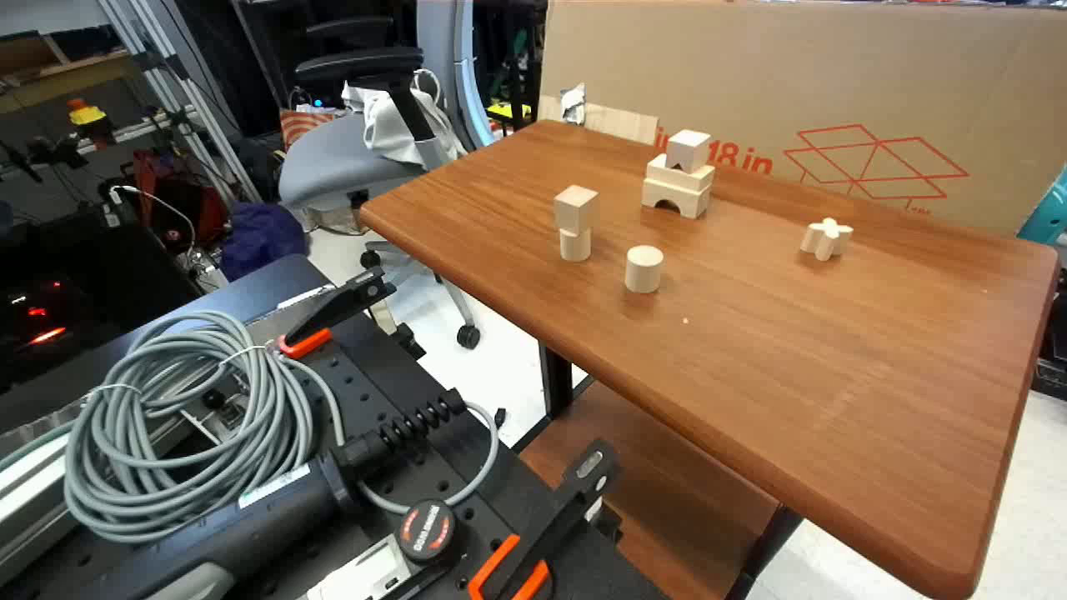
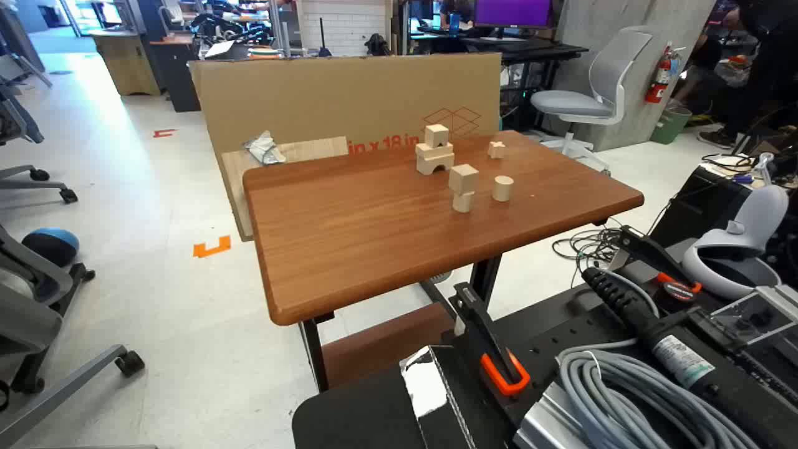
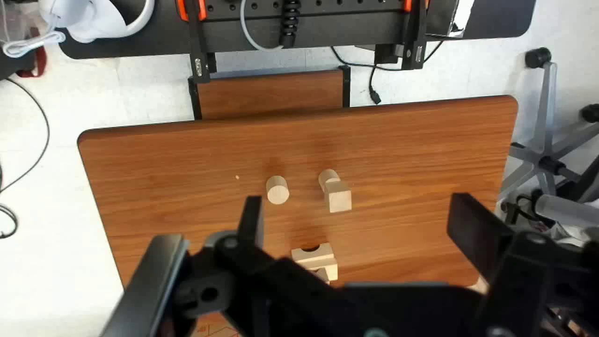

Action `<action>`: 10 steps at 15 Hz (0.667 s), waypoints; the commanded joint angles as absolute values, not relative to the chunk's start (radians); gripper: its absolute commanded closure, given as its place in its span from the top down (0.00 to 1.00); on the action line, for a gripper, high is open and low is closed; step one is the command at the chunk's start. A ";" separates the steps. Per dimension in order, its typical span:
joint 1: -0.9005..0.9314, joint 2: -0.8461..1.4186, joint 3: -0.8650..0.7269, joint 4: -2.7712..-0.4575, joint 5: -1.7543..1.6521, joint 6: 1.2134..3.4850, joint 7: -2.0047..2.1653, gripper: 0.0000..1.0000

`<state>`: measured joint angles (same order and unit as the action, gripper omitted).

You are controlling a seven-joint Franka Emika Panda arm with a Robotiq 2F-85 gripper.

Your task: Put the cube on the circular block

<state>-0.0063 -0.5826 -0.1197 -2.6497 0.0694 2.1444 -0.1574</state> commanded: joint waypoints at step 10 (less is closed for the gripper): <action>-0.003 -0.553 -0.116 -2.605 0.084 2.123 -0.163 1.00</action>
<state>-0.0064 -0.5826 -0.1194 -2.6500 0.0694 2.1444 -0.1574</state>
